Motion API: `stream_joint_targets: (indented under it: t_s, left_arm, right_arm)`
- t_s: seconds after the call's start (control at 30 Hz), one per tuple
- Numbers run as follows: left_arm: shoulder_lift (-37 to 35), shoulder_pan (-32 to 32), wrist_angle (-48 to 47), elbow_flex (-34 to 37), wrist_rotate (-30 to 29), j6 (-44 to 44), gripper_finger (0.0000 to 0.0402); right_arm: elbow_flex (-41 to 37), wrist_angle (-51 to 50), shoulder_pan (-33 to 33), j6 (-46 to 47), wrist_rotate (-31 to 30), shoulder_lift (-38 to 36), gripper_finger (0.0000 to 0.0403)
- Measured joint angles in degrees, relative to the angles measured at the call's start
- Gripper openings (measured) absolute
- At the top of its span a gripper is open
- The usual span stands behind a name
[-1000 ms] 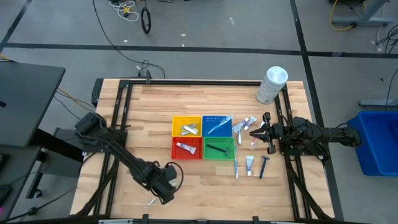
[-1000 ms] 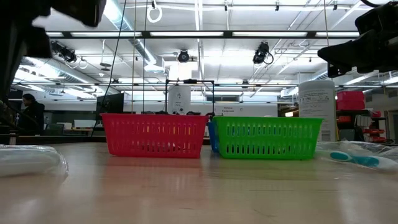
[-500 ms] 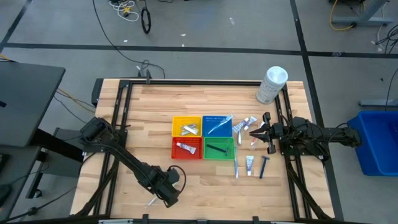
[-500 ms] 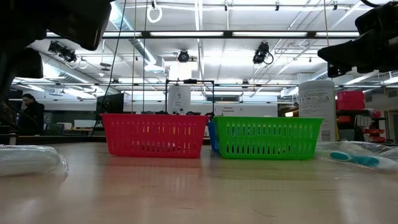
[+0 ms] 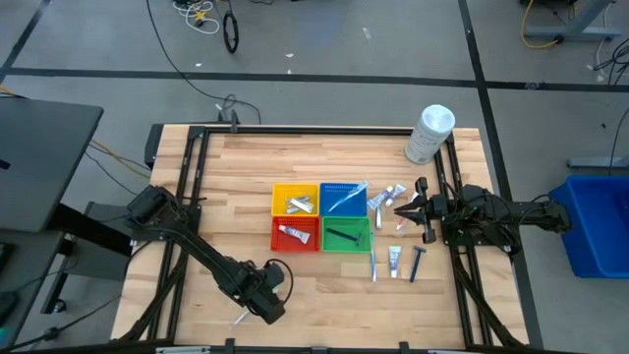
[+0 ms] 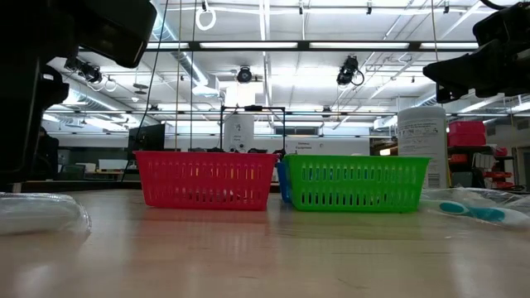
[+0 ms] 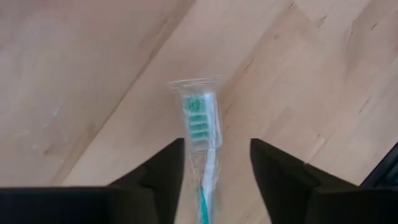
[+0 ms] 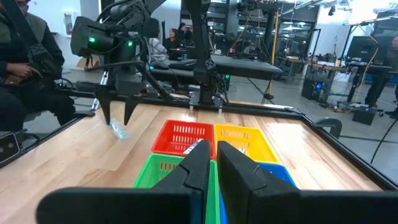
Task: Pick & Place Travel size toiletries
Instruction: Put the green toothbrush into the blue bin
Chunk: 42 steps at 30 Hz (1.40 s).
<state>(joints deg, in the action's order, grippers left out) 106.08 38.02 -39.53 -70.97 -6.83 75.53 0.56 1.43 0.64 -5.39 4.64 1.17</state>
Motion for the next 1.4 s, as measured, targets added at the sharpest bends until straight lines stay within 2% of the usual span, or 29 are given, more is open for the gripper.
stream_joint_targets:
  t_s: [0.13, 0.27, 0.5, 0.83, 1.4]
  left_arm:
    - [0.00, -0.11, 0.00, -0.01, 0.07, -1.21, 0.0242]
    - [0.00, -0.12, -0.02, -0.01, -0.01, -1.23, 0.0260]
    - [0.32, -0.41, 0.01, -0.02, -1.83, -2.32, 0.0249]
    - [3.82, -1.16, -1.11, -0.02, -1.16, -3.15, 0.0243]
    - [3.74, -1.16, -0.56, 1.02, -1.47, -2.46, 0.0242]
  right_arm:
    - [0.01, 0.01, 0.00, 0.00, 0.00, 0.00, 0.0040]
    - [0.00, 0.02, -0.01, 0.00, 0.01, 0.00, 0.0041]
    - [0.01, 0.02, -0.01, 0.00, 0.00, 0.00, 0.0040]
    - [0.02, 0.09, -0.02, 0.00, 0.02, 0.01, 0.0041]
    - [0.01, 0.02, -0.01, 0.00, 0.02, 0.04, 0.0040]
